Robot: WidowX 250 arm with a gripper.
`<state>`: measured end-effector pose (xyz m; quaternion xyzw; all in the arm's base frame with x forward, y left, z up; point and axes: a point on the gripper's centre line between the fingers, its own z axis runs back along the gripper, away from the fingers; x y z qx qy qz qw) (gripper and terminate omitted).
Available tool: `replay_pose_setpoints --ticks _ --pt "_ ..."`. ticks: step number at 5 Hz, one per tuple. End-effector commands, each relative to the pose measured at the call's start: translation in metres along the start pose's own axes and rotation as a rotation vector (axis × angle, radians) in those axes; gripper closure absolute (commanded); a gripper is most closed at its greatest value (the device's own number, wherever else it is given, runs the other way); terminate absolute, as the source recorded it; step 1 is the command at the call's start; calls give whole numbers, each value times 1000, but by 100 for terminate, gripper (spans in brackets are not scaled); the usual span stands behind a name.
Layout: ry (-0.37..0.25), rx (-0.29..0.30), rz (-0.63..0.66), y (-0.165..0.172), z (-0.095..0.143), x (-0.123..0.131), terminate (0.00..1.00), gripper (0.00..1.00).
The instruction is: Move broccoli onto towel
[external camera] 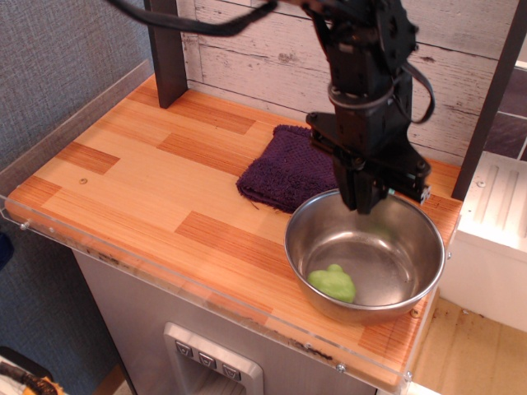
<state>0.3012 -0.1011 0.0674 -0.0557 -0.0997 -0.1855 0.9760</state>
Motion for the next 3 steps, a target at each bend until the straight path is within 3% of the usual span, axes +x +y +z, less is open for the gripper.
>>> replay_pose_setpoints --ticks 1,3 --pt "41 10 -60 -16 -14 0 0 0" --pt "94 59 -55 -21 -5 -29 0 0"
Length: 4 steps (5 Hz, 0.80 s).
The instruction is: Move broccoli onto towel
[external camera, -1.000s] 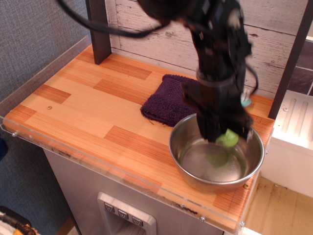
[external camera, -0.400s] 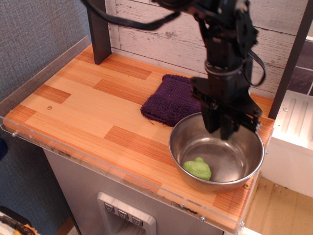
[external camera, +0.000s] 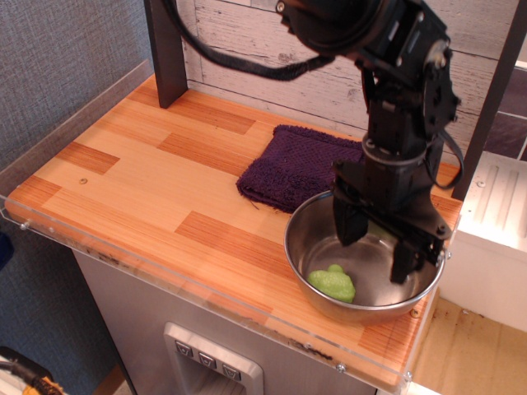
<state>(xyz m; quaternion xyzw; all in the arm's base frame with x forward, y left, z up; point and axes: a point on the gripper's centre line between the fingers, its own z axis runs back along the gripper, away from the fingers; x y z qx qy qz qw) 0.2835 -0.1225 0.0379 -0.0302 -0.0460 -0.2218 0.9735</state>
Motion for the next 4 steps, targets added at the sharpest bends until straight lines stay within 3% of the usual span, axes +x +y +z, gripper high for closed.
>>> replay_pose_setpoints --ticks 1,4 --pt "-5 32 58 11 27 -28 0 0" --pt "135 66 184 37 -27 -22 0 0"
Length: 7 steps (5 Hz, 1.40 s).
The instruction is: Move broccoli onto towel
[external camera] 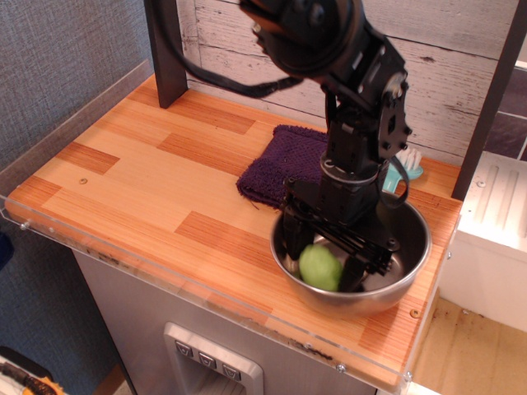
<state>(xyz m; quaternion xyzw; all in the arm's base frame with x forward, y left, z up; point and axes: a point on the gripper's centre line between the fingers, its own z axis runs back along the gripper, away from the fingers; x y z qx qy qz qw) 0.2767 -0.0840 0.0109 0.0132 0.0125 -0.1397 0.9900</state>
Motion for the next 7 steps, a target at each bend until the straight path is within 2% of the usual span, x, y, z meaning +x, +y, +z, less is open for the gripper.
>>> replay_pose_setpoints --ticks 1,4,5,6,7 --pt "13 -18 -17 -6 -8 7 0 100" --pt "-110 -72 -97 -26 30 8 0 100" --pt "-198 -91 -89 -24 59 11 0 100" --pt "-290 -80 -18 -3 93 23 0 100" --pt "-319 -42 65 30 105 42 0 100"
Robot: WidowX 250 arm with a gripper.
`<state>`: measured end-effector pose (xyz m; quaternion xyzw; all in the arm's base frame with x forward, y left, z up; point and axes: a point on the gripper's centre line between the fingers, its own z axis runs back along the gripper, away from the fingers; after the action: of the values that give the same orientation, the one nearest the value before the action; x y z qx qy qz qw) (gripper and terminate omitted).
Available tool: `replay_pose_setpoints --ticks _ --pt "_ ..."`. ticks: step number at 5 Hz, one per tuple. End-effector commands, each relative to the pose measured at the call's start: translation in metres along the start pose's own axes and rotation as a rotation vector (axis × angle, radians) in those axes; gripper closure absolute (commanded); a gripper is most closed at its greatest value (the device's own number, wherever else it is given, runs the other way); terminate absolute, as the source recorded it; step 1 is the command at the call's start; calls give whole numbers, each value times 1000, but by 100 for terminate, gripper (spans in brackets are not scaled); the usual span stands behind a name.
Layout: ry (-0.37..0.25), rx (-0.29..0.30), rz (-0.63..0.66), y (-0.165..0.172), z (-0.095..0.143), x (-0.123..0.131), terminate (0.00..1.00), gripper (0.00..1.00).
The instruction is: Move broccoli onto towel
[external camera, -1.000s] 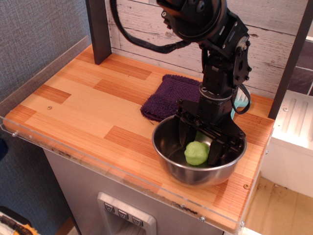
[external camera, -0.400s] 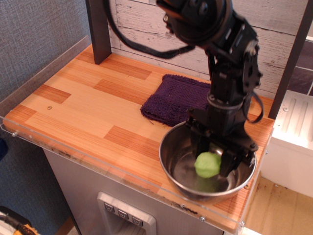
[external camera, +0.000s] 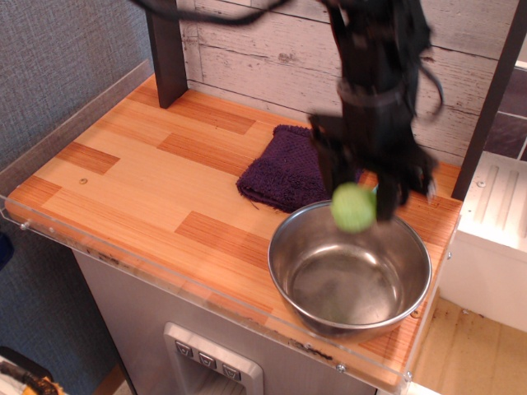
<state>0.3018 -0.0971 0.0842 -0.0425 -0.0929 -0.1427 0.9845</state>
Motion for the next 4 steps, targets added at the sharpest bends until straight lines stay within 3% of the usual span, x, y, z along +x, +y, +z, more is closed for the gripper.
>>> replay_pose_setpoints --ticks 1,2,4 --pt "-71 95 113 56 22 35 0 100" --pt "-34 102 128 65 9 38 0 100" --pt "-31 169 161 85 1 47 0 100"
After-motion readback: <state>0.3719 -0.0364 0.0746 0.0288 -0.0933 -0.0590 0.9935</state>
